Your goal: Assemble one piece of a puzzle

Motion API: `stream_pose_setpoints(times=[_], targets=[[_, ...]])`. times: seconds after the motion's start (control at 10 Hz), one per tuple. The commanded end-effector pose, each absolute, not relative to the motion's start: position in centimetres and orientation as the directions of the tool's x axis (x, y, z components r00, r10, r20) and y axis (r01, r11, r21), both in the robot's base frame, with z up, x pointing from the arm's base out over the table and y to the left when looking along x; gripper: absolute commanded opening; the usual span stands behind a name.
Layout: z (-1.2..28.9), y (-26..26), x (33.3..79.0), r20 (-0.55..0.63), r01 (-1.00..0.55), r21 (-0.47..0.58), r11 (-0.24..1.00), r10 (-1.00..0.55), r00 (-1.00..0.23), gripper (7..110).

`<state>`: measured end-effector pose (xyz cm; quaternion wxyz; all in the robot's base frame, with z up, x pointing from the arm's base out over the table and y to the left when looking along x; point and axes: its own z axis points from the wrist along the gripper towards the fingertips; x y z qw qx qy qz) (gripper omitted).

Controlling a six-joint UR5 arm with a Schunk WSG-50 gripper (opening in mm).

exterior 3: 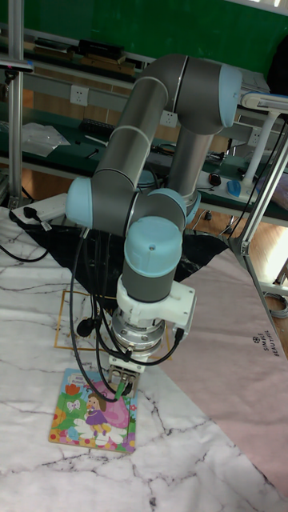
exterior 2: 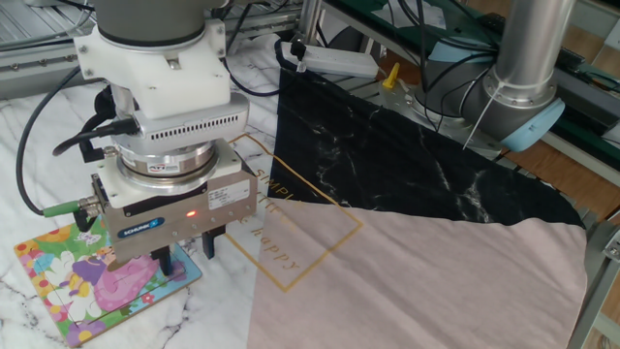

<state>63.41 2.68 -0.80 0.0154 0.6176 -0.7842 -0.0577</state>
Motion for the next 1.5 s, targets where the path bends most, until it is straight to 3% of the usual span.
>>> stream_pose_setpoints(times=[0.0,0.6,1.0,1.2,1.4], targets=[[-0.9,2.6,63.8,-0.052,-0.966,0.101,0.237,-0.969,-0.243,44],[-0.6,2.7,63.7,-0.051,-0.964,0.11,0.244,-0.967,-0.25,44],[1.2,3.1,61.9,-0.039,-0.937,0.182,0.297,-0.95,-0.309,44],[3.4,2.7,62.5,-0.018,-0.909,0.173,0.379,-0.922,-0.388,44],[5.3,2.1,65.8,-0.049,-0.838,0.099,0.537,-0.838,-0.543,44]])
